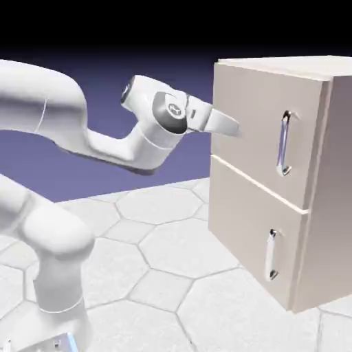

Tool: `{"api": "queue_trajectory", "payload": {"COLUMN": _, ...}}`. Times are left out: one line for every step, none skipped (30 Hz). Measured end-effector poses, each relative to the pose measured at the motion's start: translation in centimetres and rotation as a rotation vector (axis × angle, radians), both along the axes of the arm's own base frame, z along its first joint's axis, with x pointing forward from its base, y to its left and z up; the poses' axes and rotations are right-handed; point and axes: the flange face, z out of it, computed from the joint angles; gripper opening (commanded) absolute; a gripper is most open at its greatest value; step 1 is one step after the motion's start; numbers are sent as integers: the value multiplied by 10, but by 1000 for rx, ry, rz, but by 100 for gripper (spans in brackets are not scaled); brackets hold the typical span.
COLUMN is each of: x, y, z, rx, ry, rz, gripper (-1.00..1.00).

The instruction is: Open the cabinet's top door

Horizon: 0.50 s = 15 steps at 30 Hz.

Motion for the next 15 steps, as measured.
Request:
{"api": "queue_trajectory", "payload": {"x": 0, "y": -2, "z": 0, "rx": 1, "ry": -13, "rz": -1, "gripper": 0}}
{"api": "queue_trajectory", "payload": {"x": 0, "y": -5, "z": 0, "rx": 3, "ry": -26, "rz": -3, "gripper": 0}}
{"api": "queue_trajectory", "payload": {"x": 0, "y": -7, "z": 0, "rx": 5, "ry": -39, "rz": -4, "gripper": 0}}
{"api": "queue_trajectory", "payload": {"x": 0, "y": -10, "z": 0, "rx": 7, "ry": -52, "rz": -6, "gripper": 0}}
{"api": "queue_trajectory", "payload": {"x": 0, "y": -13, "z": 0, "rx": 9, "ry": -65, "rz": -7, "gripper": 0}}
{"api": "queue_trajectory", "payload": {"x": 0, "y": -16, "z": -1, "rx": 11, "ry": -78, "rz": -9, "gripper": 0}}
{"api": "queue_trajectory", "payload": {"x": 1, "y": -19, "z": -1, "rx": 14, "ry": -91, "rz": -10, "gripper": 0}}
{"api": "queue_trajectory", "payload": {"x": 1, "y": -22, "z": -2, "rx": 17, "ry": -104, "rz": -11, "gripper": 0}}
{"api": "queue_trajectory", "payload": {"x": 2, "y": -25, "z": -3, "rx": 20, "ry": -117, "rz": -12, "gripper": 0}}
{"api": "queue_trajectory", "payload": {"x": 2, "y": -28, "z": -4, "rx": 23, "ry": -129, "rz": -14, "gripper": 0}}
{"api": "queue_trajectory", "payload": {"x": 3, "y": -31, "z": -5, "rx": 26, "ry": -142, "rz": -15, "gripper": 0}}
{"api": "queue_trajectory", "payload": {"x": 4, "y": -35, "z": -6, "rx": 29, "ry": -155, "rz": -16, "gripper": 0}}
{"api": "queue_trajectory", "payload": {"x": 5, "y": -38, "z": -8, "rx": 33, "ry": -168, "rz": -16, "gripper": 0}}
{"api": "queue_trajectory", "payload": {"x": 6, "y": -41, "z": -10, "rx": 37, "ry": -181, "rz": -17, "gripper": 0}}
{"api": "queue_trajectory", "payload": {"x": 8, "y": -45, "z": -11, "rx": 41, "ry": -194, "rz": -18, "gripper": 0}}
